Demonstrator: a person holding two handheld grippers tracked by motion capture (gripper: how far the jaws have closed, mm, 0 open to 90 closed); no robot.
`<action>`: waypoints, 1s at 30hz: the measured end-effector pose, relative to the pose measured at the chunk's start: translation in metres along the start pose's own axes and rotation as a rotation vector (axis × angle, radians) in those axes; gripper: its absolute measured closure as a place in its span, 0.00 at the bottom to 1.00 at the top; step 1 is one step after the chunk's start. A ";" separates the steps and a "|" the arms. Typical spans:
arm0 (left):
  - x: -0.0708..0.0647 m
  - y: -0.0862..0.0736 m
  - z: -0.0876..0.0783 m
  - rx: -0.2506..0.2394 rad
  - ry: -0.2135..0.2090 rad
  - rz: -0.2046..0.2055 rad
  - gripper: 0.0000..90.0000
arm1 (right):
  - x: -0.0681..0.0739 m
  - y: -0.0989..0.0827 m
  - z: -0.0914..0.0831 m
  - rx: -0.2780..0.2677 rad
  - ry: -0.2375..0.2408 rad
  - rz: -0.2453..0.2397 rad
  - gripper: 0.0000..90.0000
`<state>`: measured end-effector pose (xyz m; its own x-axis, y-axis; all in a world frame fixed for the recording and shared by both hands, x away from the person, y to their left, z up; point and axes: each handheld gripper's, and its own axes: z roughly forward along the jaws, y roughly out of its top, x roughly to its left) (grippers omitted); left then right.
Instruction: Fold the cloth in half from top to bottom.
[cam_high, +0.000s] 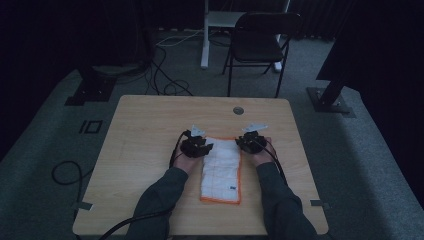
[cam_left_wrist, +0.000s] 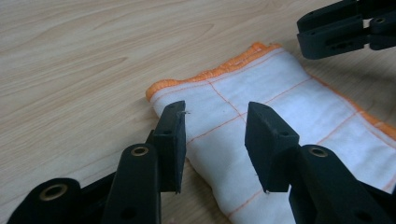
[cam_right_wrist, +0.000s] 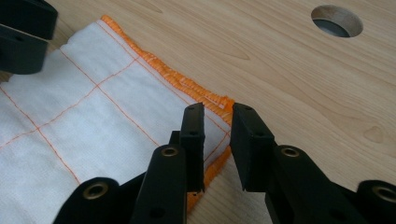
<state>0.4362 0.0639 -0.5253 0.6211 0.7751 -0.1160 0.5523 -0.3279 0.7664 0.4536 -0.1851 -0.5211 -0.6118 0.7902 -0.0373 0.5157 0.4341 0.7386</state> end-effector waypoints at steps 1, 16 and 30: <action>-0.001 0.000 0.002 0.001 0.003 -0.001 0.66 | 0.000 0.000 0.000 0.001 0.001 0.002 0.84; 0.010 -0.008 0.015 0.032 0.078 -0.027 0.76 | -0.003 -0.001 0.002 0.000 -0.006 0.010 0.80; 0.018 -0.008 0.009 0.007 0.106 -0.079 0.95 | 0.000 0.003 0.017 0.010 0.003 0.022 0.77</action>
<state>0.4478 0.0763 -0.5392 0.5133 0.8514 -0.1085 0.6015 -0.2667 0.7530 0.4654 -0.1770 -0.5303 -0.6018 0.7984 -0.0191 0.5351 0.4209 0.7324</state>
